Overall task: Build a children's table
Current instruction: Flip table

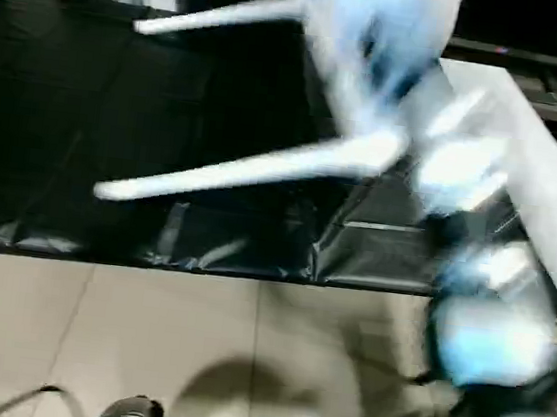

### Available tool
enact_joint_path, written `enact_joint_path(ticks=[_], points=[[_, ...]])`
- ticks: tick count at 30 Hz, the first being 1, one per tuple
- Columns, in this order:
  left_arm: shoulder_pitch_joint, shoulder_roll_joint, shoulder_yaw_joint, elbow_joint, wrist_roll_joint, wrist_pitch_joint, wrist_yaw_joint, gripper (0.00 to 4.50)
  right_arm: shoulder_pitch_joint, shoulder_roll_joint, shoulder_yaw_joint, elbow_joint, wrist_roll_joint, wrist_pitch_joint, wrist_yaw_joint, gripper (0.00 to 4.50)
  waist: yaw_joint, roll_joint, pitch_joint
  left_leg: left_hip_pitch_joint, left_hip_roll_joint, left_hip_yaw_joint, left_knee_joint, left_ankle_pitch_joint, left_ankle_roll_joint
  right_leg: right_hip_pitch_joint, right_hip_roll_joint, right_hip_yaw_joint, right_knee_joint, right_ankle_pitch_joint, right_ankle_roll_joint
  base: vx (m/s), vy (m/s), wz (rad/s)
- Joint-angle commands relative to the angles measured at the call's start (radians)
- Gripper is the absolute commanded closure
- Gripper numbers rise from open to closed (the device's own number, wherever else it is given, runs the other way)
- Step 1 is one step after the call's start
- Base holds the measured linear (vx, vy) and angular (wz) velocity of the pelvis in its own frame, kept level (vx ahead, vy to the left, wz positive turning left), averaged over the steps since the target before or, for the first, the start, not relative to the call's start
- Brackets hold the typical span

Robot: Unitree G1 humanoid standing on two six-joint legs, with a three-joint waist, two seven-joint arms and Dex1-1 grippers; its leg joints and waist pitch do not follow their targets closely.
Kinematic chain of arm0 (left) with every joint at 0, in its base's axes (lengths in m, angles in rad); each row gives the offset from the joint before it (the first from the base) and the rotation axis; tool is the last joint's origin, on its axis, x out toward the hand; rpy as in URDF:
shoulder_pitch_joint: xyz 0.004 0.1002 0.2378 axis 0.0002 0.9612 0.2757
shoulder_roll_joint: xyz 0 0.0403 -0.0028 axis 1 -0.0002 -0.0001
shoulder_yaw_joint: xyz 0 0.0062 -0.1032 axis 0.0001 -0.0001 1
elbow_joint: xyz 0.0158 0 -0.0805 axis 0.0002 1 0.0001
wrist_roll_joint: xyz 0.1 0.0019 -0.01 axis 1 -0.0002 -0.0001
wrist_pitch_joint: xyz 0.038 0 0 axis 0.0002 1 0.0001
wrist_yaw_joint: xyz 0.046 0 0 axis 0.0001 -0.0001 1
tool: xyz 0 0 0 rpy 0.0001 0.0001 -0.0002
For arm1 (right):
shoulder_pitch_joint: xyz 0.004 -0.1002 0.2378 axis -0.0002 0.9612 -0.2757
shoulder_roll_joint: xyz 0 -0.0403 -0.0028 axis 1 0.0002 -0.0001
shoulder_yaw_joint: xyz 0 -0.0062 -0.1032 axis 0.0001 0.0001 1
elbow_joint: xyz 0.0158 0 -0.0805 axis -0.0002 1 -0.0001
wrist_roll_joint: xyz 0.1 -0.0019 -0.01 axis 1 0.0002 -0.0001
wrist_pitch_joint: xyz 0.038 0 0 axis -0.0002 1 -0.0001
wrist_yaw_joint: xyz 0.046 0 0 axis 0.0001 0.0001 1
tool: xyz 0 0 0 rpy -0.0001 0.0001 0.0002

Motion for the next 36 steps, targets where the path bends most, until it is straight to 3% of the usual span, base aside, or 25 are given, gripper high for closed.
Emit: enact_joint_path(ticks=[1,3,4,8,14,15,17,20,22,24,26,29,30,31,33,34,36], points=[[-0.017,-0.048,0.045,0.018,-0.100,0.070,0.051,1.99,-0.048,0.005,0.061,-0.002,-0.021,-0.108,0.118,2.52,-0.001,-0.003,-0.096,0.011,0.019,0.002,-0.043,-0.131,-0.013,0.074,-0.067,0.056,-0.064,-0.123,-0.192,0.000,0.000,0.00],[-0.018,-0.059,0.055,0.017,-0.105,0.081,0.061,2.02,-0.067,0.001,0.059,0.019,-0.017,-0.123,0.130,2.52,0.001,-0.002,-0.095,0.011,0.020,0.001,-0.044,-0.143,-0.011,0.073,-0.066,0.055,-0.066,-0.133,-0.189,0.000,0.000,0.00],[-0.023,-0.079,0.077,0.016,-0.115,0.097,0.078,2.05,-0.107,-0.006,0.057,0.067,-0.014,-0.167,0.161,1.98,-0.001,-0.002,-0.096,0.008,0.021,-0.001,-0.044,-0.150,-0.014,0.074,-0.067,0.053,-0.065,-0.139,-0.192,0.000,0.000,0.00],[-0.008,-0.103,0.126,0.010,-0.130,0.141,0.098,2.08,-0.200,-0.016,0.037,0.187,-0.007,-0.252,0.208,1.62,-0.005,-0.003,-0.097,0.005,0.024,-0.004,-0.040,-0.175,-0.008,0.071,-0.069,0.051,-0.065,-0.164,-0.196,0.000,0.000,0.00],[0.024,-0.116,0.151,-0.005,-0.148,0.185,0.123,2.08,-0.243,-0.012,-0.003,0.257,0.001,-0.345,0.203,1.18,-0.008,-0.003,-0.096,0.002,0.024,-0.003,-0.036,-0.173,0.005,0.068,-0.069,0.050,-0.064,-0.151,-0.199,0.000,0.000,0.00],[0.034,-0.123,0.160,-0.008,-0.149,0.192,0.126,2.08,-0.259,-0.009,-0.024,0.280,0.015,-0.409,0.204,1.10,-0.009,-0.002,-0.097,0.001,0.025,-0.004,-0.036,-0.178,0.005,0.067,-0.070,0.050,-0.063,-0.157,-0.198,0.000,0.000,0.00],[0.039,-0.125,0.164,-0.009,-0.146,0.197,0.128,2.08,-0.267,-0.007,-0.032,0.290,0.024,-0.448,0.214,0.95,-0.010,0.001,-0.095,0.004,0.027,-0.004,-0.036,-0.203,0.006,0.062,-0.071,0.049,-0.067,-0.187,-0.196,0.000,0.000,0.00],[0.053,-0.123,0.171,-0.005,-0.138,0.192,0.117,2.10,-0.306,0.011,-0.105,0.313,0.113,-0.584,0.299,0.62,-0.011,0.004,-0.097,0.002,0.029,-0.006,-0.035,-0.217,0.014,0.063,-0.072,0.048,-0.066,-0.185,-0.199,0.000,0.000,0.00],[0.058,-0.115,0.168,0.001,-0.136,0.178,0.108,2.13,-0.312,0.016,-0.123,0.306,0.143,-0.610,0.335,0.53,-0.012,0.004,-0.096,0.001,0.030,-0.007,-0.036,-0.212,0.023,0.063,-0.070,0.048,-0.064,-0.165,-0.206,0.000,0.000,0.00],[0.082,-0.100,0.173,0.023,-0.145,0.126,0.085,2.18,-0.310,0.030,-0.172,0.265,0.219,-0.637,0.387,0.35,-0.011,0.005,-0.096,0.001,0.030,-0.007,-0.036,-0.209,0.031,0.064,-0.069,0.048,-0.064,-0.151,-0.212,0.000,0.000,0.00],[0.113,-0.084,0.174,0.044,-0.154,0.056,0.044,2.23,-0.284,0.041,-0.206,0.218,0.277,-0.641,0.405,0.16,-0.011,-0.006,-0.097,-0.001,0.029,-0.007,-0.037,-0.189,0.041,0.067,-0.070,0.048,-0.064,-0.142,-0.208,0.000,0.000,0.00],[0.146,-0.073,0.180,0.060,-0.157,0.003,0.014,2.29,-0.234,0.051,-0.228,0.168,0.313,-0.620,0.388,0.03,-0.010,0.001,-0.097,0.003,0.029,-0.006,-0.039,-0.176,0.038,0.064,-0.068,0.048,-0.063,-0.131,-0.213,0.000,0.000,0.00],[0.181,-0.070,0.200,0.073,-0.176,-0.036,-0.022,2.33,-0.150,0.067,-0.265,0.108,0.360,-0.569,0.362,0.00,-0.010,0.004,-0.090,0.002,0.027,-0.006,-0.042,-0.179,0.034,0.064,-0.068,0.050,-0.067,-0.136,-0.201,0.000,0.000,0.00],[0.192,-0.068,0.207,0.075,-0.181,-0.035,-0.029,2.36,-0.122,0.074,-0.281,0.091,0.380,-0.549,0.357,0.00,-0.011,0.003,-0.092,0.008,0.031,-0.007,-0.048,-0.192,0.024,0.066,-0.071,0.050,-0.069,-0.149,-0.187,0.000,0.000,0.00],[0.215,-0.058,0.216,0.084,-0.177,-0.062,-0.036,2.45,-0.032,0.094,-0.318,0.021,0.440,-0.497,0.336,0.00,-0.015,0.001,-0.096,0.012,0.031,-0.007,-0.049,-0.187,0.014,0.065,-0.068,0.049,-0.065,-0.125,-0.194,0.000,0.000,0.00],[0.231,-0.047,0.229,0.102,-0.176,-0.081,-0.026,2.49,0.102,0.119,-0.340,-0.089,0.495,-0.438,0.322,0.00,-0.014,0.003,-0.092,0.013,0.028,-0.006,-0.050,-0.187,0.016,0.064,-0.066,0.050,-0.070,-0.122,-0.192,0.000,0.000,0.00],[0.236,-0.038,0.231,0.110,-0.176,-0.081,-0.027,2.52,0.170,0.128,-0.339,-0.138,0.506,-0.416,0.316,0.00,-0.010,0.002,-0.095,0.016,0.030,-0.007,-0.054,-0.182,0.016,0.067,-0.067,0.048,-0.071,-0.115,-0.179,0.000,0.000,0.00]])
